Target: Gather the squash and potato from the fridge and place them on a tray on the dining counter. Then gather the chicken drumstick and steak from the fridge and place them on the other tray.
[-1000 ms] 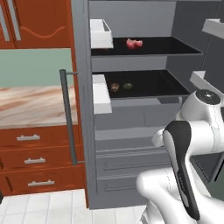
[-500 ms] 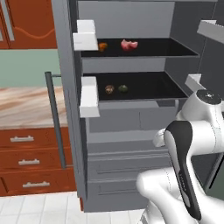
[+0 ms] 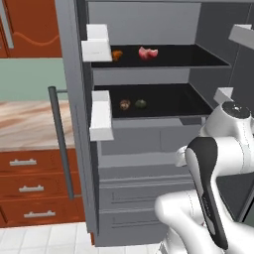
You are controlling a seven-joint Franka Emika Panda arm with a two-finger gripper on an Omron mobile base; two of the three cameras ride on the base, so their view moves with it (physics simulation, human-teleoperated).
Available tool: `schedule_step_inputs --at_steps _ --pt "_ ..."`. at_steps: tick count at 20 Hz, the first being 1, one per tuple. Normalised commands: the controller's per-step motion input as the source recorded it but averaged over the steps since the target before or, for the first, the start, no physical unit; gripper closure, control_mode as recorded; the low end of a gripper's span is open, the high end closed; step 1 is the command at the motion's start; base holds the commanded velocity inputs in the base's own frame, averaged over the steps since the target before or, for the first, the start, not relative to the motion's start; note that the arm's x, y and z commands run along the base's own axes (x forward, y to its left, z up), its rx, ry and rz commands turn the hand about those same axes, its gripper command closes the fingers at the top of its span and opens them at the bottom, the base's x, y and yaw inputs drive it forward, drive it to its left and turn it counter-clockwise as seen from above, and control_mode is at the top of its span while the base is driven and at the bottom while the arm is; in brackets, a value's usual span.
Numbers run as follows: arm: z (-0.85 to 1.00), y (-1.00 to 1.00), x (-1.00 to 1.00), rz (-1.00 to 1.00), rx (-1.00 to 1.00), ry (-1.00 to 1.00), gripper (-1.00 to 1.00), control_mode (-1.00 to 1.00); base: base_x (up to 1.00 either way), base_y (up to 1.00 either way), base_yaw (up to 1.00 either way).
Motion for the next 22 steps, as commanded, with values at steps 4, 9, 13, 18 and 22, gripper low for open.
schedule_step_inputs --at_steps 4,9,13,18,22 --pt "0.0 0.0 0.0 0.0 0.0 0.0 -1.0 1.0 0.29 0.0 0.0" --pt "0.0 0.0 0.0 0.0 0.0 0.0 -1.0 1.0 0.31 0.02 -0.03" --pt "0.0 0.0 0.0 0.0 0.0 0.0 -1.0 1.0 0.29 0.09 -0.07" --pt "0.0 0.0 0.0 0.0 0.0 0.0 -1.0 1.0 0.27 0.16 -0.09" --pt "0.0 0.0 0.0 0.0 0.0 0.0 -1.0 1.0 0.33 0.23 -0.09"
